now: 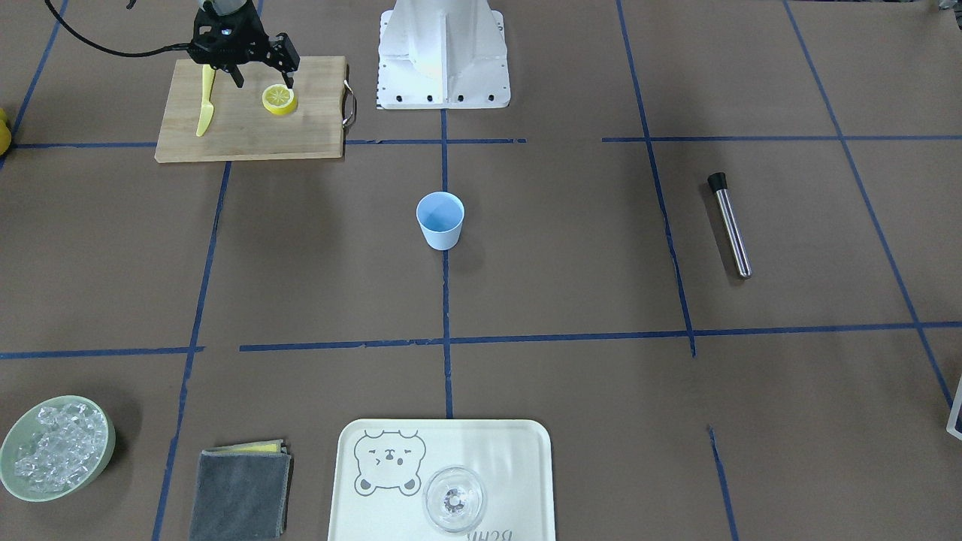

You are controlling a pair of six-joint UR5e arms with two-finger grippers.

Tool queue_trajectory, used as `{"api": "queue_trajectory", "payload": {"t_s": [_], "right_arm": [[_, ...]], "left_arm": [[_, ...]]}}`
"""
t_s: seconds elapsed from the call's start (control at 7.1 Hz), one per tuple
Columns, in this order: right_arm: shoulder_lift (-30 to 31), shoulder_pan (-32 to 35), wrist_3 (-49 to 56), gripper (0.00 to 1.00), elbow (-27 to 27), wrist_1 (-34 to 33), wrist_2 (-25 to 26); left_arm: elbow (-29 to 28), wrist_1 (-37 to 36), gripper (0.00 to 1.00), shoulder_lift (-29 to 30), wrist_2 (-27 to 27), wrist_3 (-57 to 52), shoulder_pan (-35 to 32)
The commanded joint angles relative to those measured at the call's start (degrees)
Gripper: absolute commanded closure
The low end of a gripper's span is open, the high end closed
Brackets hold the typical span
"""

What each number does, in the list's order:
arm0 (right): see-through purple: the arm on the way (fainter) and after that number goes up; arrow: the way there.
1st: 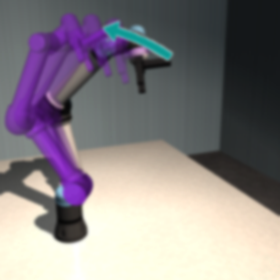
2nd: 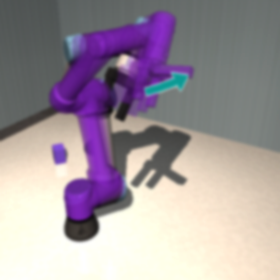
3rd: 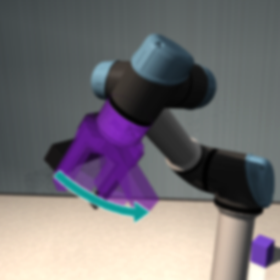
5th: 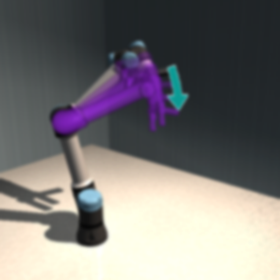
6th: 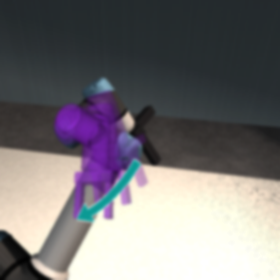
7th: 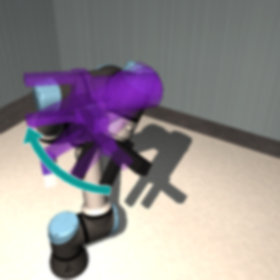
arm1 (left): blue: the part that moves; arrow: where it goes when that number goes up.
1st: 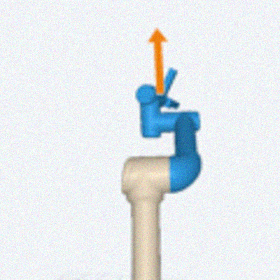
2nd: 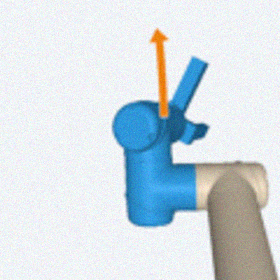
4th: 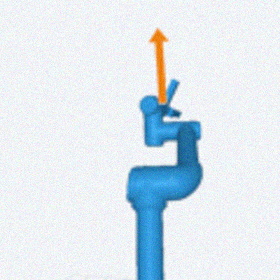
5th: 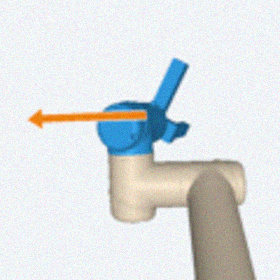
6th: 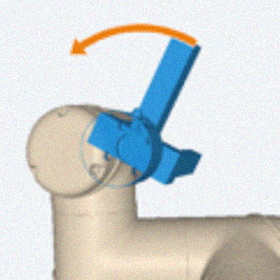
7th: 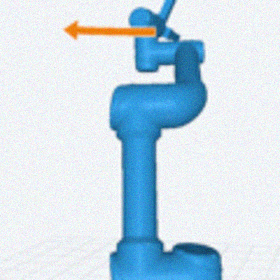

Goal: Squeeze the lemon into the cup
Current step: 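Move the right gripper down over the lemon slice on the cutting board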

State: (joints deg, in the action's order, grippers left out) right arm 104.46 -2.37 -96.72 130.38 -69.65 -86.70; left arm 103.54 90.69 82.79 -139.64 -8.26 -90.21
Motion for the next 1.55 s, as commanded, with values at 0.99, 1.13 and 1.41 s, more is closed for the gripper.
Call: {"api": "queue_trajectory", "payload": {"t_s": [0.99,1.13,1.41], "right_arm": [[-3.65,0.26,-0.22,0.26,-3.99,-0.32,0.13],[-3.65,0.26,-0.23,0.31,-3.99,-0.32,0.13],[-3.57,0.35,-0.49,0.36,-3.99,-0.32,0.13]], "left_arm": [[0.7,0.01,0.0,-0.79,-0.02,0.0,-0.06],[0.79,0.01,0.0,-0.96,-0.02,0.0,-0.14],[0.88,0.01,0.0,-1.05,-0.46,-0.09,-0.14]]}}
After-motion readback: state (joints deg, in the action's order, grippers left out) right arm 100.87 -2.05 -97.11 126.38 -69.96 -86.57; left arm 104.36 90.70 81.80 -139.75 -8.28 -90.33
